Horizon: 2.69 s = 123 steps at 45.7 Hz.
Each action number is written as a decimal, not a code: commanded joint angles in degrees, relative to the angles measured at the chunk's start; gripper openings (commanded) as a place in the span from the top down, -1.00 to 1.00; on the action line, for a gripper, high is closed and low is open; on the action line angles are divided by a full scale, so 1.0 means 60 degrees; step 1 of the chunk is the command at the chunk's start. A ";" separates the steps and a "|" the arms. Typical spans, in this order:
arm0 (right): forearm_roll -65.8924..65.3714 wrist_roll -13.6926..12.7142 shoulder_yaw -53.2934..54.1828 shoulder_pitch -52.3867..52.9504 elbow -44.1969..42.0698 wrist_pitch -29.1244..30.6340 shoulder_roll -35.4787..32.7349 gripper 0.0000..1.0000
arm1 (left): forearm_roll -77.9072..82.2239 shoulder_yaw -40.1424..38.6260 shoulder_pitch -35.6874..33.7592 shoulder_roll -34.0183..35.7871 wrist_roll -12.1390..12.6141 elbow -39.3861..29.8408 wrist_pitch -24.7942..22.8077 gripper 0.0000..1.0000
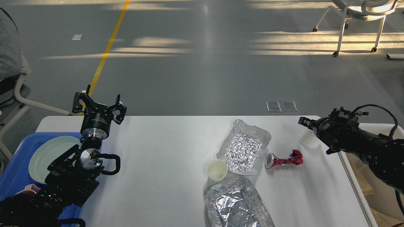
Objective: Tidy desktop
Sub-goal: 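Lower the right gripper to the white paper cup and grasp it, then lift the white paper cup high with the right gripper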
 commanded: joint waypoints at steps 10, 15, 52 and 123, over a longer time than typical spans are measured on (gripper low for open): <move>0.0012 0.0000 0.0008 0.0000 -0.0005 -0.0002 0.0033 -0.49 | 0.0000 0.0000 0.0000 0.0000 0.0000 0.0000 0.0000 -1.00; 0.0012 0.0000 0.0008 -0.0014 -0.0005 -0.0002 0.0033 -0.43 | 0.0000 0.0000 0.0000 0.0000 0.0000 0.0000 0.0000 -1.00; 0.0012 0.0000 -0.0007 0.0000 -0.0005 0.0012 0.0047 -0.10 | 0.0000 0.0000 0.0000 0.0000 0.0000 0.0000 0.0000 -1.00; 0.0012 0.0088 -0.0051 0.5872 0.1810 0.3920 -0.2032 0.03 | 0.0000 0.0000 0.0000 0.0000 0.0000 0.0000 0.0000 -1.00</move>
